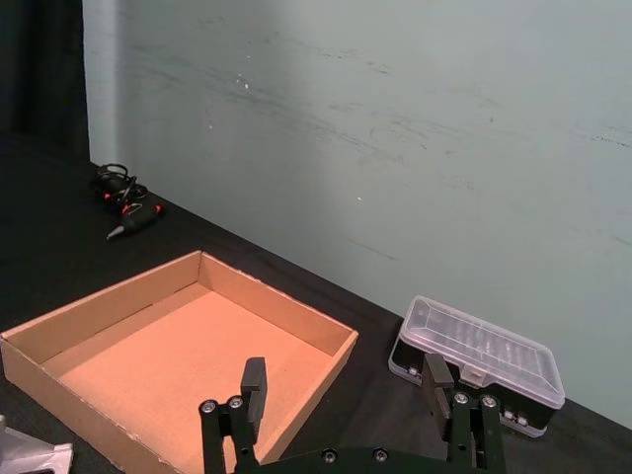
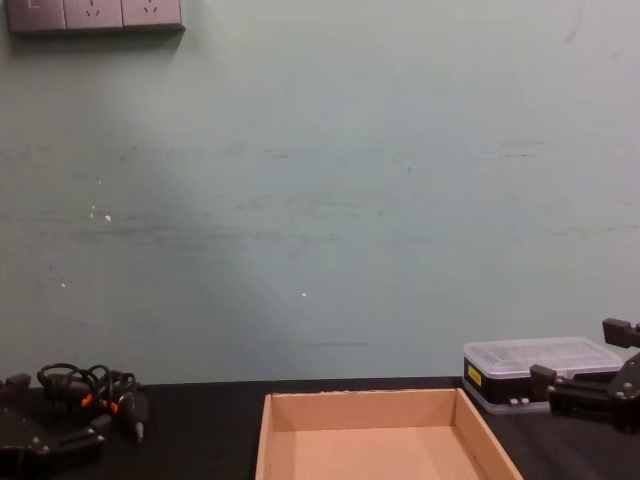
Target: Use one hand to pick up the angle iron from the table and place it into the box.
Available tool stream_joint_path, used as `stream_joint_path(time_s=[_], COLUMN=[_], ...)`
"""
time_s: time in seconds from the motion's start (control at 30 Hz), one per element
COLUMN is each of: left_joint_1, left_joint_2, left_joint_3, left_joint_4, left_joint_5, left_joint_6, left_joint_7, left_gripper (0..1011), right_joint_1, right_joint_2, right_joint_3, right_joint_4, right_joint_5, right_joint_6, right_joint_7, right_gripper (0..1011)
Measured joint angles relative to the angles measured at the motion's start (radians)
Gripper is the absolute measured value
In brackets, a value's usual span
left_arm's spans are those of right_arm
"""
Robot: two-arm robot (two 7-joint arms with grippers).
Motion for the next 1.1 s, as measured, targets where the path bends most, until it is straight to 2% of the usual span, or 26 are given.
stream_joint_path(time_s=[0.5, 0.67, 1.1], left_joint_1=[0.000, 0.000, 0.000], left_joint_2=[0.000, 0.000, 0.000], left_joint_3=[0.000, 0.000, 0.000], left_joint_4=[0.000, 0.000, 0.000], left_joint_5=[0.000, 0.000, 0.000], left_joint_6=[0.000, 0.000, 0.000], left_joint_7=[0.000, 0.000, 0.000], left_gripper=[1000, 1000, 1000], right_joint_1=[0.000, -0.007, -0.068], right_joint_2=[0.000, 0.000, 0.033], right_joint_3=[0.000, 0.006, 0.042], right_joint_4=[0.000, -0.013, -0.134], right_joint_5=[0.000, 0.005, 0.086], right_joint_6=[0.000, 0.017, 0.112], right_joint_7=[0.000, 0.002, 0.040], right_gripper=[1000, 1000, 1000])
